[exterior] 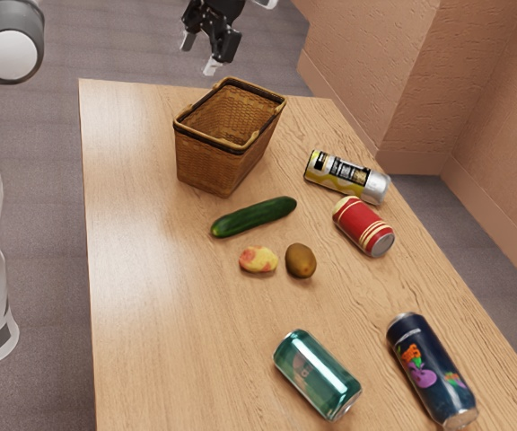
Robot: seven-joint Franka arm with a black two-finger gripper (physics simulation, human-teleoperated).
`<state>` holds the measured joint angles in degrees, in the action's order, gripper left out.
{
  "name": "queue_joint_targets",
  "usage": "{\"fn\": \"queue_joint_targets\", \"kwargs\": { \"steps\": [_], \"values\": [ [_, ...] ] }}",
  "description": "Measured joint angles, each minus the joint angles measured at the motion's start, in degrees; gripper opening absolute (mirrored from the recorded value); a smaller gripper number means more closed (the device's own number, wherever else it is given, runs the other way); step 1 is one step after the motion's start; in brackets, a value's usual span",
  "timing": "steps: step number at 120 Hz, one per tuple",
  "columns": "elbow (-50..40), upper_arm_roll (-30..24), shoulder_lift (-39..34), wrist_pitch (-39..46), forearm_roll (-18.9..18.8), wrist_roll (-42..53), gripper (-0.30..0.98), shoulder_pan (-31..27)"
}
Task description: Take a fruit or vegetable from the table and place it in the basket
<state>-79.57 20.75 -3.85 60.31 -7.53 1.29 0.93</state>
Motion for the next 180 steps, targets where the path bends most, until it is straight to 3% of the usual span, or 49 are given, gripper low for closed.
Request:
{"fn": "queue_joint_targets", "kwargs": {
  "steps": [20, 30, 37, 54, 56, 59, 62, 69, 78, 102, 112, 125, 139, 156, 180],
  "values": [
    [-0.5, 2.2, 0.1, 12.2, 2.1, 0.5, 0.67, 2.7],
    [2.1, 5.3, -0.2, 14.8, 4.9, 0.7, 0.67, 4.3],
    [12.6, 0.9, -1.2, 14.2, 3.0, 0.8, 0.67, 1.8],
    [15.9, -1.7, 0.1, 11.6, 2.6, 2.1, 0.67, 12.2],
    [15.9, 1.9, 0.6, 11.4, 2.4, 2.3, 0.67, 16.5],
    [16.0, 14.9, 1.1, 11.1, 2.3, 2.6, 0.67, 30.9],
    [16.1, 25.1, 1.4, 10.9, 2.3, 2.8, 0.67, 41.7],
    [16.0, 36.7, 2.1, 10.5, 2.2, 3.2, 0.67, 53.2],
    [15.9, 41.1, 2.6, 10.2, 2.2, 3.8, 0.67, 57.2],
    [12.7, 42.5, 4.9, 12.0, 3.9, 5.0, 0.67, 56.0],
    [5.0, 33.1, 4.3, 14.2, 5.1, 5.4, 0.67, 47.6],
    [-5.1, 12.7, -0.1, 17.7, 5.6, 5.6, 0.67, 30.5],
    [-23.3, -1.7, -9.6, 26.2, 6.0, 5.4, 0.67, 22.1],
    [-34.1, -7.4, -10.6, 37.9, 6.3, 5.1, 0.67, 21.3],
    [-40.0, -8.5, -10.1, 46.2, 6.4, 5.1, 0.67, 21.3]
  ]
}}
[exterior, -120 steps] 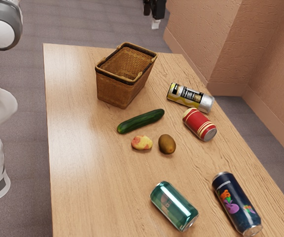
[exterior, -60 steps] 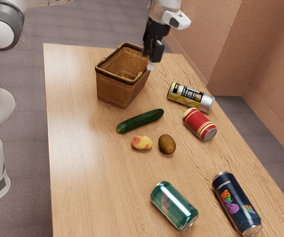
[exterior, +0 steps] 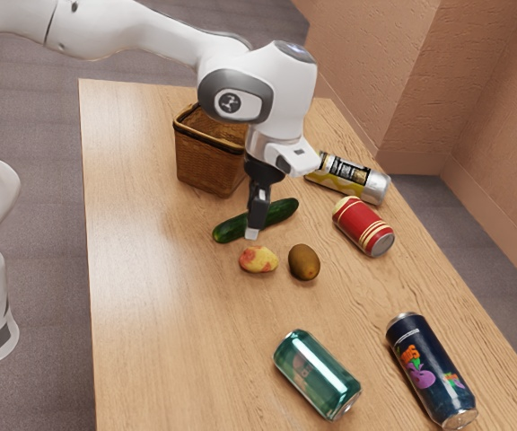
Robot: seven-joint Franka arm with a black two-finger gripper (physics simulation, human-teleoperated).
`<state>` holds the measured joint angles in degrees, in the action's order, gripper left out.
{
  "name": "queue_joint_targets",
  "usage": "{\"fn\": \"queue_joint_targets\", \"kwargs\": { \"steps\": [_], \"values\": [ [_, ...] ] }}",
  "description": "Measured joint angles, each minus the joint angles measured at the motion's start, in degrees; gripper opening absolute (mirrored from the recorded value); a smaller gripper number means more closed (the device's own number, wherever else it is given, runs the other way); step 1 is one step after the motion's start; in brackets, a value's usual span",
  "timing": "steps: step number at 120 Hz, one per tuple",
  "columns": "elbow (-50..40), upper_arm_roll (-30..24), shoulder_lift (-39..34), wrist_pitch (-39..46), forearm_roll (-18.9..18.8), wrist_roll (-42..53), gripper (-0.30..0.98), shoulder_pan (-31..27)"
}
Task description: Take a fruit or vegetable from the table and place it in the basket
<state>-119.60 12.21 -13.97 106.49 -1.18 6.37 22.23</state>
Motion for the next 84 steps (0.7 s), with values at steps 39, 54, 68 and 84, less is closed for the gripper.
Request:
{"fn": "queue_joint_targets", "kwargs": {
  "steps": [39, 54, 68, 84],
  "values": [
    [-5.0, -0.1, 3.0, 4.7, 0.0, -0.2, 0.67, 0.4],
    [-6.9, -0.1, 3.1, 7.7, 0.0, -0.2, 0.67, 0.4],
    [-7.1, -0.1, 4.0, 9.8, 0.1, -0.3, 0.67, 0.1],
    [-6.9, 0.4, 5.4, 12.0, 0.1, -0.4, 0.67, -0.3]
  ]
}}
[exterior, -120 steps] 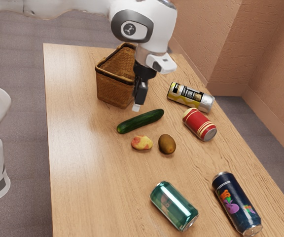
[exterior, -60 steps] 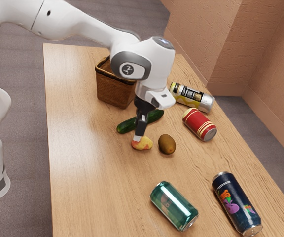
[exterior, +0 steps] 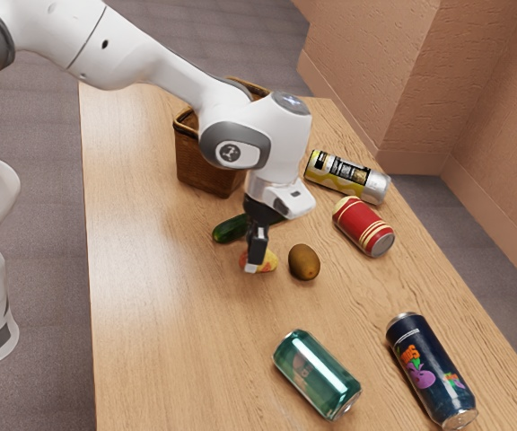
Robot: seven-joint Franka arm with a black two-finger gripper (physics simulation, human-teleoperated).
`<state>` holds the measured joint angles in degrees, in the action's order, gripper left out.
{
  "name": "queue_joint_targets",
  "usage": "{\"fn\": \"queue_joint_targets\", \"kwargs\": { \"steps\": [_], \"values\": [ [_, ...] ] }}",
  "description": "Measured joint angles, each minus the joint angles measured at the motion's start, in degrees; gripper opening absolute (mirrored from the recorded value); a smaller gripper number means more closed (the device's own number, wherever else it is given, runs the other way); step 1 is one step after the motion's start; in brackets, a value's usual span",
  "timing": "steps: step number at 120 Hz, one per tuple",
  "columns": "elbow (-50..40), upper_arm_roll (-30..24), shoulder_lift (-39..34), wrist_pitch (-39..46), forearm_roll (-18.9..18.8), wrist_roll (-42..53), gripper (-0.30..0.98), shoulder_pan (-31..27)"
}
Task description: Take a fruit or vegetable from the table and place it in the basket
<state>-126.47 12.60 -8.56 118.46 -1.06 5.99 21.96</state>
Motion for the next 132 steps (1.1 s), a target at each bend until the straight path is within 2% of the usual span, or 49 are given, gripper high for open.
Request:
{"fn": "queue_joint_targets", "kwargs": {
  "steps": [34, 132],
  "values": [
    [0.1, 1.6, 0.6, 1.9, 0.0, -0.1, 0.67, -0.8],
    [0.7, 1.6, 4.8, 5.6, 0.1, 0.0, 0.66, -0.8]
  ]
}}
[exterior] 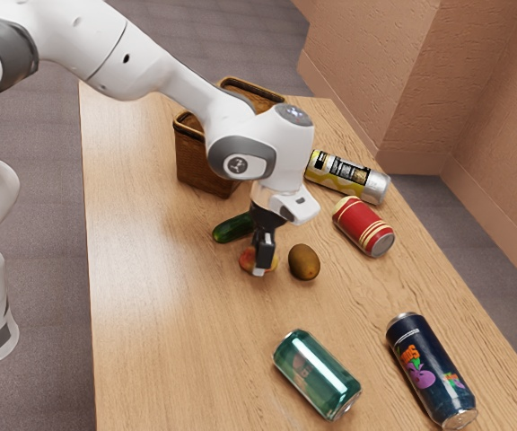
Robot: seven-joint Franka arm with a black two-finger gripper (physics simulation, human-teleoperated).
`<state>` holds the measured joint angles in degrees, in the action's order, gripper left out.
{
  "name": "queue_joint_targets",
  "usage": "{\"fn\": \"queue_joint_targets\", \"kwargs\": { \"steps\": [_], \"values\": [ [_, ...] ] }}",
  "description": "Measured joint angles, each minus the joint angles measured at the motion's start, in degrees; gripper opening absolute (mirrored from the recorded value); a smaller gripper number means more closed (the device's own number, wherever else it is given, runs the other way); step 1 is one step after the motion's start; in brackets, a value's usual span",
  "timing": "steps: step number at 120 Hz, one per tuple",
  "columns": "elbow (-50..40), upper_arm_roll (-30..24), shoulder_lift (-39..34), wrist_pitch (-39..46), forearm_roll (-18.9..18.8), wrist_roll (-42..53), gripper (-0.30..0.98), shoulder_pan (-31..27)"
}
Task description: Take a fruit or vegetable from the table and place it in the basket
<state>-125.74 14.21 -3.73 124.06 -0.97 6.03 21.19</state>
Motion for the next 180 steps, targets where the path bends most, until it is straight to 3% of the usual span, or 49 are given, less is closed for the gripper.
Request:
{"fn": "queue_joint_targets", "kwargs": {
  "steps": [30, 132, 147, 180],
  "values": [
    [0.0, -0.1, 0.3, 0.1, 0.0, 0.0, 0.66, 0.2],
    [0.1, -0.1, 0.4, 0.1, 0.1, -0.4, 0.42, 0.2],
    [1.7, -0.1, 0.0, -0.1, -0.4, -0.5, 0.32, 0.3],
    [4.8, 0.0, -0.5, -2.7, -1.2, -0.8, 0.3, 0.2]
  ]
}}
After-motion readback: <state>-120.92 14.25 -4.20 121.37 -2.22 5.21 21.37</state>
